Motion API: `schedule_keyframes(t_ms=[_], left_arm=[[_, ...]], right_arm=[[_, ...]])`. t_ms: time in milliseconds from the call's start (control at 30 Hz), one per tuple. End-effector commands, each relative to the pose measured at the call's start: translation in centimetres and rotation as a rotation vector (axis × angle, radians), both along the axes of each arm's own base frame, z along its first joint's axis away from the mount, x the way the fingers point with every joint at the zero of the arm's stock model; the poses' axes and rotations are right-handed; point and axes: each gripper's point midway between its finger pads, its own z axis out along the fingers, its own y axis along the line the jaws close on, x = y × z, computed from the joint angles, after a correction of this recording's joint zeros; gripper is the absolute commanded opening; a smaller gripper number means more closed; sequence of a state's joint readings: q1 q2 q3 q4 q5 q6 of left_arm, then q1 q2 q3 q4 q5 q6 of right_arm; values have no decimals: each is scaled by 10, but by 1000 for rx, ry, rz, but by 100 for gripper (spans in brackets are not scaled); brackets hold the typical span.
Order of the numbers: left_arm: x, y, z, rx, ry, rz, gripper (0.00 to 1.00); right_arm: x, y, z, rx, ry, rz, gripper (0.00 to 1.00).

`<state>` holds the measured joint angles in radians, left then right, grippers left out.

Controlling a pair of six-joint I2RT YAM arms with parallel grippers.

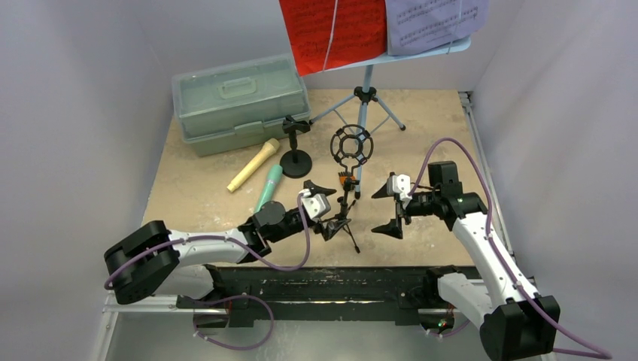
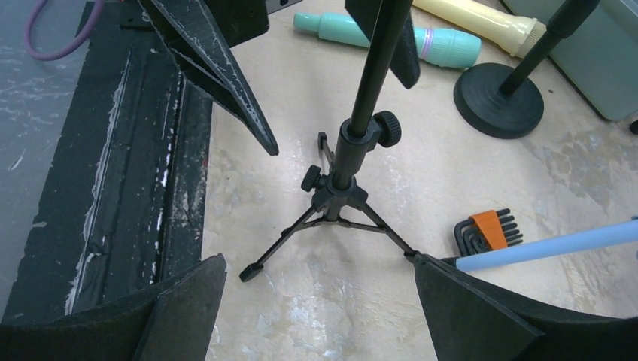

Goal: Pack up the instrument practice props
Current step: Adjust the microphone stand at the center of the board.

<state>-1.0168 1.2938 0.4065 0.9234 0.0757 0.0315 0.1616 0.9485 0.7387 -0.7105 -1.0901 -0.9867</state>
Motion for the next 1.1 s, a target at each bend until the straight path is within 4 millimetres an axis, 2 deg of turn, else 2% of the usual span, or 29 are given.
schedule_keyframes(t_ms=[0, 167, 300, 433, 500, 533, 667, 700, 733, 933, 1067], left_arm=[[3, -18, 28, 63, -145, -70, 85], [9, -22, 36, 70, -170, -73, 78], [14, -27, 33, 63, -153, -74, 68], [20, -32, 28, 42, -125, -53, 47], [26, -33, 28, 28, -100, -23, 31], [27, -34, 28, 18, -95, -17, 27], [29, -31, 40, -55, -88, 13, 10], [30, -30, 43, -69, -79, 24, 2], [31, -28, 46, -82, -70, 35, 0], [32, -19, 66, -152, -43, 134, 0], [30, -15, 76, -207, -24, 278, 0]], right_arm=[[-1, 4, 9, 43, -15, 14, 99], [-1, 3, 10, 41, -21, 13, 99], [-1, 4, 9, 42, -19, 14, 99], [-1, 4, 10, 44, -18, 14, 99], [-1, 4, 9, 43, -17, 15, 99], [-1, 4, 9, 42, -18, 13, 99], [0, 3, 8, 39, -16, 12, 99], [-1, 3, 8, 39, -17, 12, 99], [-1, 3, 8, 39, -17, 12, 99], [-1, 4, 9, 42, -21, 14, 99], [0, 4, 9, 45, -16, 10, 99]])
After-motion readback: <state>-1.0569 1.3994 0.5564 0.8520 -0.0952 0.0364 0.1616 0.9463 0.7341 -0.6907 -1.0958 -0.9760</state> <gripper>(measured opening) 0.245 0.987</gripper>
